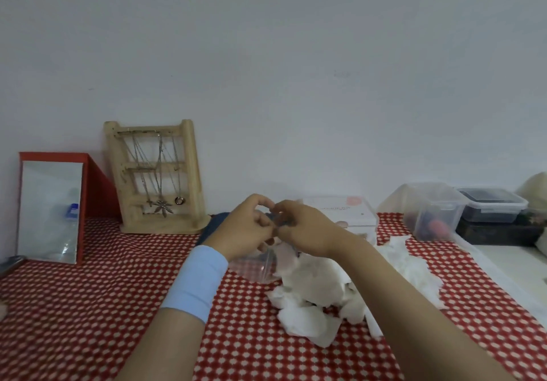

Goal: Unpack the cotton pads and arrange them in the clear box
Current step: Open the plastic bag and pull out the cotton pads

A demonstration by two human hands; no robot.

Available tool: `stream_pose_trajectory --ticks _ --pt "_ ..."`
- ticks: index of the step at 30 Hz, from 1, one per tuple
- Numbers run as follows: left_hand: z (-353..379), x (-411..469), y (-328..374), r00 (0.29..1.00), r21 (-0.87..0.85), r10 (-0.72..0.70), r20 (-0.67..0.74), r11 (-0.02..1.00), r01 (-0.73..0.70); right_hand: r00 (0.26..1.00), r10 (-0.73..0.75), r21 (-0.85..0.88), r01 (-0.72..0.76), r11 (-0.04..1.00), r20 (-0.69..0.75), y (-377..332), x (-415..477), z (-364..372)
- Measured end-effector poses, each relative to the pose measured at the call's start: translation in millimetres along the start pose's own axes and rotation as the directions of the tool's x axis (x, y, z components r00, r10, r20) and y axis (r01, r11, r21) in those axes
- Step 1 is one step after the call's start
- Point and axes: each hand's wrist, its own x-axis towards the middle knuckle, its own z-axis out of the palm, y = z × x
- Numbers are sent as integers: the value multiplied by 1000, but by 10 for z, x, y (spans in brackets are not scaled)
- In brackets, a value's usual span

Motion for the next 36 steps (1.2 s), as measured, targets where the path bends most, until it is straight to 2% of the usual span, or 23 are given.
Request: stream_pose_trajectory --ticks 3,7,8,10,12,13,14,16,18,21,22,24,26,28,31,36 --pt "53 16 -47 999 -93 -38 -36 995 35 1000 1 102 0 995 -9 82 -3 8" --pt "38 3 45 996 -165 -48 76 985 60 999 22 26 -20 999 -44 151 -39 -140" --pt "18 2 59 997 -168 -46 65 984 56 999 28 6 -28 1000 -40 154 -51 -159" --pt "-51 37 13 998 -132 -28 -51 991 21 998 26 -99 -32 995 -62 124 -65 -144" --pt "-136 116 -127 979 44 -12 -203 999 21 994 -2 -247 -24 969 -106 106 -41 -62" --pt "-169 154 -207 972 165 -16 -233 985 55 993 -10 -282 -25 959 -122 92 -30 -19" --pt "-192 194 -292 975 294 -38 -221 950 104 992 -2 -285 -34 958 -126 83 -9 16" --pt "-206 265 -439 973 496 -178 -146 838 228 994 80 -253 -97 963 -77 79 60 60" --pt "-187 312 -531 945 597 -309 -110 739 311 986 166 -275 -153 949 26 90 127 105" --pt "-155 362 -621 930 706 -353 -106 632 321 981 176 -279 -147 949 79 115 176 143" --pt "-162 372 -640 931 700 -349 -106 639 319 982 174 -261 -150 954 70 125 175 137" --pt "-198 392 -665 951 582 -297 -84 760 289 986 161 -265 -146 953 34 147 182 109" --pt "-236 383 -671 979 408 -189 -78 890 204 992 116 -312 -125 942 -45 179 214 88" --pt "-280 354 -607 994 286 -63 -85 955 85 990 74 -232 -101 967 -121 195 261 82" --pt "-357 274 -405 998 199 30 -46 980 -21 985 52 79 -39 996 -167 122 329 60" --pt "-489 182 -125 995 121 97 -3 988 -96 936 21 333 104 937 -352 -4 368 -56"
